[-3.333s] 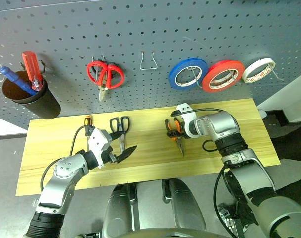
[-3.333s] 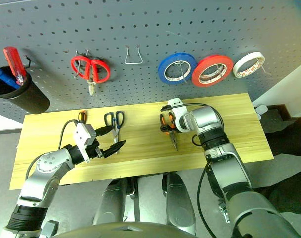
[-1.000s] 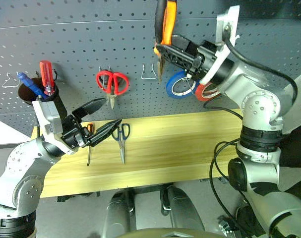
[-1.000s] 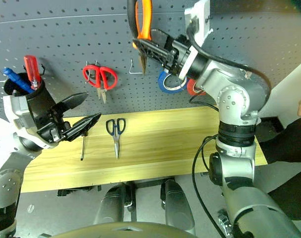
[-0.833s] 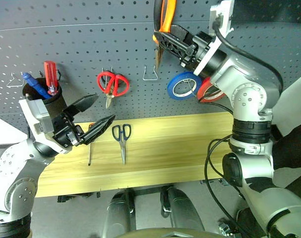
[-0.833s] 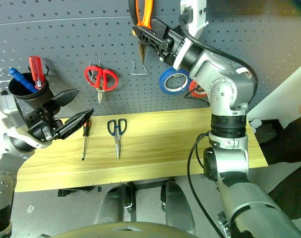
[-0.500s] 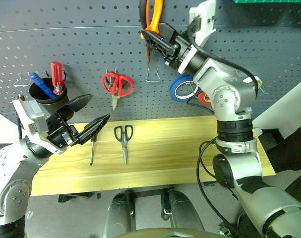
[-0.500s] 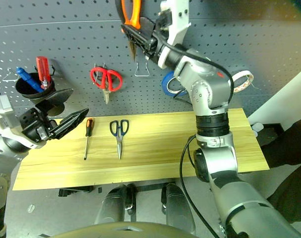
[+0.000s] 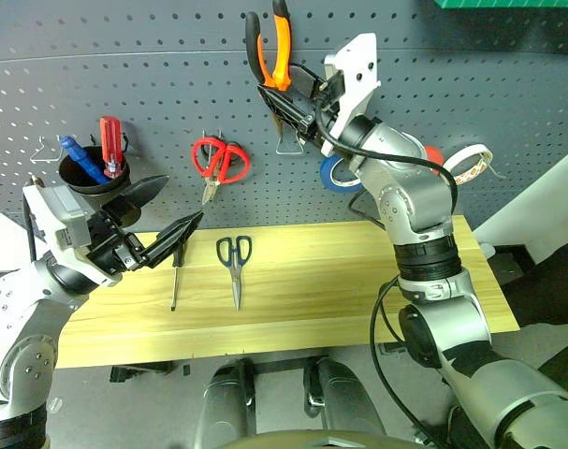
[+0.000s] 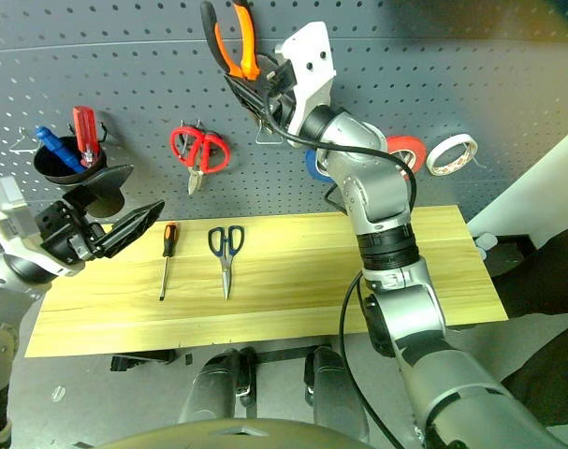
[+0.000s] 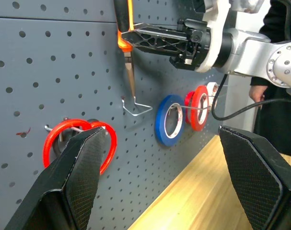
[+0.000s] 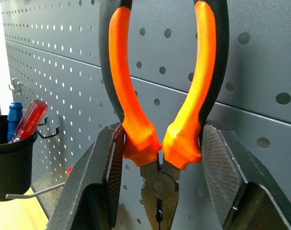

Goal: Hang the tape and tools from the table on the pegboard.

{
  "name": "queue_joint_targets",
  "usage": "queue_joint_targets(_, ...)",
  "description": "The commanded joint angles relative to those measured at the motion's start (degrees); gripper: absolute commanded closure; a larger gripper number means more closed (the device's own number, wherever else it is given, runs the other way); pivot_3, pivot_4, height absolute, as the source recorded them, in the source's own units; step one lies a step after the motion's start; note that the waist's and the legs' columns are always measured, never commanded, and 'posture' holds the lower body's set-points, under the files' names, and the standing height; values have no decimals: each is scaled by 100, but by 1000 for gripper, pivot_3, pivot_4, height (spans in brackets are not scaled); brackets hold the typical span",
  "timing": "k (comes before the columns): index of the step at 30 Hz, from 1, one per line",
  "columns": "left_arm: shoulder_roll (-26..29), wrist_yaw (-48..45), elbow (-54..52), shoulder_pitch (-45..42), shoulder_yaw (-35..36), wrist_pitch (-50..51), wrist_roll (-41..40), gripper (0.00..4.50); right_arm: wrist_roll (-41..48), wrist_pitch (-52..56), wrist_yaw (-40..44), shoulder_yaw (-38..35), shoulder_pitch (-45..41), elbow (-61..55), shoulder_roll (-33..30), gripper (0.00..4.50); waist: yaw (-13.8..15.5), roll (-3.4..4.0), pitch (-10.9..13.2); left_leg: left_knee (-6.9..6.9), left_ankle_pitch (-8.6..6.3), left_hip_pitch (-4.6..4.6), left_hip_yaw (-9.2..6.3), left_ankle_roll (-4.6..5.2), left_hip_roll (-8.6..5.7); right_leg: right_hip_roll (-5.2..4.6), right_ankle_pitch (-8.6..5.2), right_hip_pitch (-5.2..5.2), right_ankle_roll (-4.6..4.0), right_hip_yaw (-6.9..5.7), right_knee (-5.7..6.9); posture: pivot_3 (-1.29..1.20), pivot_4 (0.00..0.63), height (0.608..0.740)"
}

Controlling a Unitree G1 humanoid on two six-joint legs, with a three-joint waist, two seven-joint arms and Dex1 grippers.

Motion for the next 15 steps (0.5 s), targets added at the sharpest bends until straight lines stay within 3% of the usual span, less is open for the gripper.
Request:
queue_joint_targets(1, 13, -5, -30, -109, 18, -130, 52, 543, -116, -169, -95, -53, 60, 133, 45, 2475, 2, -1, -17, 0, 0, 0, 0, 0, 0, 0, 0, 0, 0, 0, 0, 58, 108, 740)
queue_joint_targets(12, 19, -85, 114, -211, -53, -176, 172, 543, -563, -311, -635, -104, 49, 954, 202, 2475, -15, -2, -26, -1, 35, 13, 0, -10, 5, 2, 40, 12, -42, 0, -8, 52, 108, 740)
queue_joint_targets(15, 14, -115, 139, -202, -51, -174, 197, 543, -436, -171, -591, -161, 65, 811, 185, 1525, -14, 2, -28, -4, 37, 10, 0, -12, 11, 2, 87, 14, -51, -2, -35, 51, 104, 740)
